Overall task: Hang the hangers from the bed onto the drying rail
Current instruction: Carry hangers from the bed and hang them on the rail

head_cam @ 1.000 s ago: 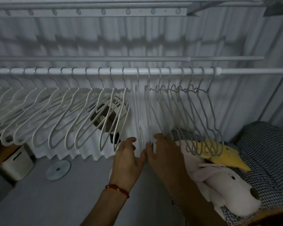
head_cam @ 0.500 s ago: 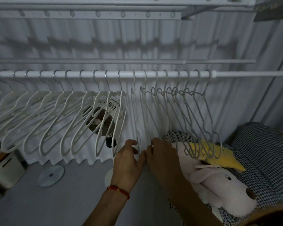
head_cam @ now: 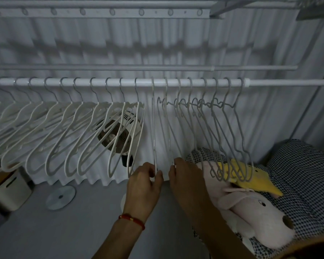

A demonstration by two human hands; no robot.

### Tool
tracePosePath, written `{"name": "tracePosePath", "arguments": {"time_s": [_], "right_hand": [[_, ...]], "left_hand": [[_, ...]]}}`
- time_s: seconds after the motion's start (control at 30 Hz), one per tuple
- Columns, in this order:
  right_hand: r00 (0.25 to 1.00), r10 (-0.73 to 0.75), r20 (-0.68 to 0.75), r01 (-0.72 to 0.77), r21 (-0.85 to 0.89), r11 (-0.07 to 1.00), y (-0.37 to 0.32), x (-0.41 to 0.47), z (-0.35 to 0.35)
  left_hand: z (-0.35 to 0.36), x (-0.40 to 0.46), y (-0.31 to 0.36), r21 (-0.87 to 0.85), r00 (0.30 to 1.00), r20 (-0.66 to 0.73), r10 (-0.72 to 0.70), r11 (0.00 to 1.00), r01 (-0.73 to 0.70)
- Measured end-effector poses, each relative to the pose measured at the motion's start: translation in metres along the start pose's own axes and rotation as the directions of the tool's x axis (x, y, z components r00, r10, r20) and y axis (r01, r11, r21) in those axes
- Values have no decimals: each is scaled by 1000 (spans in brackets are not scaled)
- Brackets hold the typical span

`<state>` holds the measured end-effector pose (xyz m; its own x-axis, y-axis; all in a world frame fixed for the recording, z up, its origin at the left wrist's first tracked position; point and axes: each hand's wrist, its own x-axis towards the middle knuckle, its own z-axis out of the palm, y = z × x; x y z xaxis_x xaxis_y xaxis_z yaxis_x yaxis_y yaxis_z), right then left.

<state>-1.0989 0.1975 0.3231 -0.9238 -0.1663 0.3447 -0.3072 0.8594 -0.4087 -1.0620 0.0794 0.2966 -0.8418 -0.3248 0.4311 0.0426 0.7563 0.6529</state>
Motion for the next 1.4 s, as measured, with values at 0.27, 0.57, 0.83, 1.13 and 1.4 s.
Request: {"name": "tracePosePath", "arguments": {"time_s": [0.27, 0.57, 0.83, 1.13, 1.4], "right_hand": [[997, -41, -66, 42, 15, 999, -6, 3, -1], [992, -82, -93, 86, 30, 996, 2, -2, 8], [987, -50, -153, 51, 2, 999, 3, 0, 10], [963, -135, -233, 131, -31, 991, 12, -2, 15], [956, -157, -247, 166, 15, 986, 14, -1, 17]], "left_hand": [[3, -2, -2, 9, 1000, -17, -1, 1000, 1], [2, -5, -2, 12, 1000, -26, 16, 1000, -16], [2, -5, -1, 20, 999, -16, 34, 999, -34], [3, -5, -1, 3, 1000, -5, 24, 1000, -24], [0, -5, 2, -25, 1000, 0, 24, 999, -24]]}}
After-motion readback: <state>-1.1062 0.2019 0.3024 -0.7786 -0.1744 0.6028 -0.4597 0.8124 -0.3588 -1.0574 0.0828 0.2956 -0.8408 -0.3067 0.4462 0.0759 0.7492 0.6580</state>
